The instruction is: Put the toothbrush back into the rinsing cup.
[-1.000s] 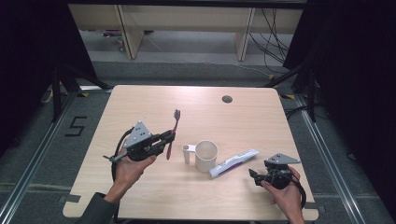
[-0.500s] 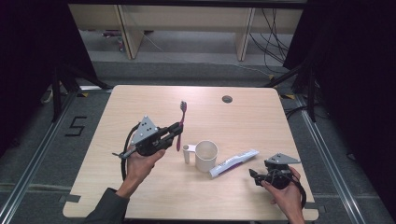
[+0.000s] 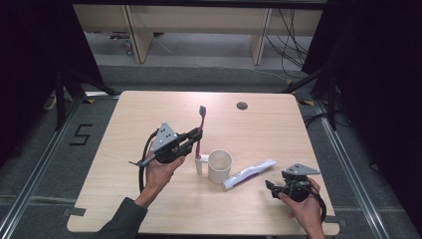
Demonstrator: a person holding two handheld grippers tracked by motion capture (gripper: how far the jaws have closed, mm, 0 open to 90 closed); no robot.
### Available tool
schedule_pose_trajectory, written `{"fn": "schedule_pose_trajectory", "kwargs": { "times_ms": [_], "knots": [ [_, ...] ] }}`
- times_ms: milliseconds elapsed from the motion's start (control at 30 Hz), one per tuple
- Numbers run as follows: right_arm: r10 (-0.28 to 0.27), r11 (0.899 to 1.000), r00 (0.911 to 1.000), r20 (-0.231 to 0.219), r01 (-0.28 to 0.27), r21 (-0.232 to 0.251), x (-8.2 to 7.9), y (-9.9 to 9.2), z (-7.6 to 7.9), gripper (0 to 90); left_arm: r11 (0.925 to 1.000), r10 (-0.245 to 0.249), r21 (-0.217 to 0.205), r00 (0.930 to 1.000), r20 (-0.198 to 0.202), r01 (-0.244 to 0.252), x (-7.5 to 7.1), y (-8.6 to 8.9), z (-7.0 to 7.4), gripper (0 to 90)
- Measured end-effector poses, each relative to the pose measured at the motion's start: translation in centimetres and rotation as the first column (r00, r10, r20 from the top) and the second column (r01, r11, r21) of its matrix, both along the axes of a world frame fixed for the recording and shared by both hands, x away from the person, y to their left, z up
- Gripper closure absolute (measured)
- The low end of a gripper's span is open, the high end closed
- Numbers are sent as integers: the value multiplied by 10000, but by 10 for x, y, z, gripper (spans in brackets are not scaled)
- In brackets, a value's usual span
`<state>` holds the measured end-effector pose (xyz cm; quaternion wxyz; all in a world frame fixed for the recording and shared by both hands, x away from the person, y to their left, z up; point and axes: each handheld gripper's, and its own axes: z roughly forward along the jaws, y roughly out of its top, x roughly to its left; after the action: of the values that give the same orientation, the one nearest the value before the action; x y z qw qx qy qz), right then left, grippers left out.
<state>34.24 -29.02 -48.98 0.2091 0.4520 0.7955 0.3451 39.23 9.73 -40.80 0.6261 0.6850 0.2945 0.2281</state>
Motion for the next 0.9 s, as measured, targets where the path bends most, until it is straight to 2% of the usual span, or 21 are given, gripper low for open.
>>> {"fn": "schedule_pose_trajectory", "kwargs": {
  "times_ms": [33, 533, 567, 600, 633, 667, 833, 867, 900],
  "knots": [
    [-13, 10000, 9997, -241, 14, 63, -1, 0, 2, 274, 10000, 13, 54, 10000, -18, -13, 0, -1, -2, 816],
    [165, 9997, 9995, -257, -161, 181, 1, -1, 1, 273, 9990, 7, 443, 10000, -11, -7, 0, -3, -30, 815],
    [-365, 9980, 9986, -378, 384, 495, -3, 4, 0, 273, 9988, -32, 489, 10000, -38, 34, 0, -3, -31, 814],
    [-173, 9994, 9995, -281, 182, 300, -1, 2, 1, 273, 9987, -21, 507, 10000, -52, 23, 0, -3, -32, 814],
    [-99, 9994, 9997, -221, 106, 342, -1, 2, 0, 273, 9987, -42, 509, 9999, -119, 48, 0, -3, -33, 814],
    [-14, 9999, 10000, -93, 15, 111, 0, 1, 1, 273, 9987, -68, 513, 9999, -153, 76, 0, -2, -34, 813],
    [35, 9998, 9999, -117, -32, 214, 0, 0, 0, 273, 9976, -119, 674, 9996, -274, 138, -3, -1, -38, 813],
    [-214, 9991, 9993, -308, 226, 372, -2, 3, 0, 273, 9975, -118, 692, 9994, -327, 140, -4, -1, -39, 812],
    [265, 9994, 9996, -20, -264, 224, 1, 1, -2, 273, 9966, -145, 799, 9991, -397, 177, -5, 0, -41, 812]
  ]
}}
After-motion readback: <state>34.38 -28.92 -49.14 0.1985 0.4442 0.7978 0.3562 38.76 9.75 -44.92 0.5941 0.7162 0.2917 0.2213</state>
